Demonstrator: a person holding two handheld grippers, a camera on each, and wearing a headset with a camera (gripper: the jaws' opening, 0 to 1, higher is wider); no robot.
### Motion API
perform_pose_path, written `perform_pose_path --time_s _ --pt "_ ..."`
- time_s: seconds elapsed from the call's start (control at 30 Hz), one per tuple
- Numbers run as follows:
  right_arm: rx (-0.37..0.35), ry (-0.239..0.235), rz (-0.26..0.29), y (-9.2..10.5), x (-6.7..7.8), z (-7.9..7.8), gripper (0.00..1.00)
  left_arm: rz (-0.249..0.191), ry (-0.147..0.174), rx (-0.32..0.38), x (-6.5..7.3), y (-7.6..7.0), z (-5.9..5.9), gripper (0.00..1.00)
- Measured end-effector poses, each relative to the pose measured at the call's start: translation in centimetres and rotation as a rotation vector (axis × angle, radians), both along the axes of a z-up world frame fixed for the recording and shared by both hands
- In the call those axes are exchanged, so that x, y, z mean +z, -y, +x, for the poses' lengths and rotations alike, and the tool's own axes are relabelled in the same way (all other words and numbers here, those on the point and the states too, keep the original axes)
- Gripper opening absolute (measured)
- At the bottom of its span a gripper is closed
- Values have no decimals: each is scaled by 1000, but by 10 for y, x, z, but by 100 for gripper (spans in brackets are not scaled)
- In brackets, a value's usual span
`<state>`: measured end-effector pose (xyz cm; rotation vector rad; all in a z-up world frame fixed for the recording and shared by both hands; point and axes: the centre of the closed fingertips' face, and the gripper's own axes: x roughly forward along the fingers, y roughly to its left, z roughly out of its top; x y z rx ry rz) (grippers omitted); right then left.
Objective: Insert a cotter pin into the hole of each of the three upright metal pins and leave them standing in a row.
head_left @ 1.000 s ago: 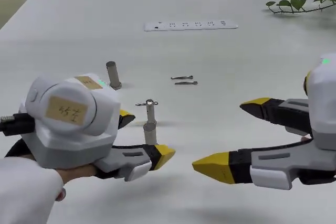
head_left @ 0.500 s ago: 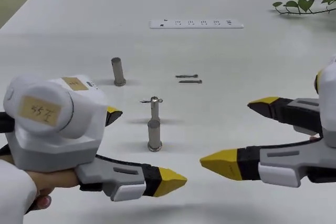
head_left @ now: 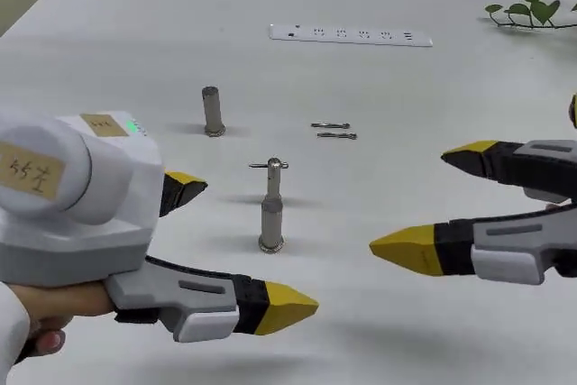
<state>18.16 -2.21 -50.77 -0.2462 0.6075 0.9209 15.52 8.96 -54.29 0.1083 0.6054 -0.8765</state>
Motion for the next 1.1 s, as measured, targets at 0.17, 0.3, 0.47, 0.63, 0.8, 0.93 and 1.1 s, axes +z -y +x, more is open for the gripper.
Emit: perform_pose_path --time_s 0.17,0.3,0.47,0.63,0.8,0.93,1.1 --pt "34 27 -31 1 4 21 79 -1 -9 -30 1 1 -4 99" --pt "90 10 -56 0 3 31 76 -1 -9 -30 3 -1 -4 99" --pt "169 21 -147 1 -2 49 75 -17 -12 -10 5 -3 -3 99" --pt "188 43 -170 -1 -5 76 61 -46 -12 -5 9 -1 -4 99" --pt "232 21 -205 -8 -16 97 61 -60 -11 5 12 1 -5 99" --pt "277 -1 -225 -16 -27 103 63 -67 -18 25 11 -1 -5 99" --pt "304 -9 -288 -19 -43 118 63 -75 -18 49 12 -6 -4 99"
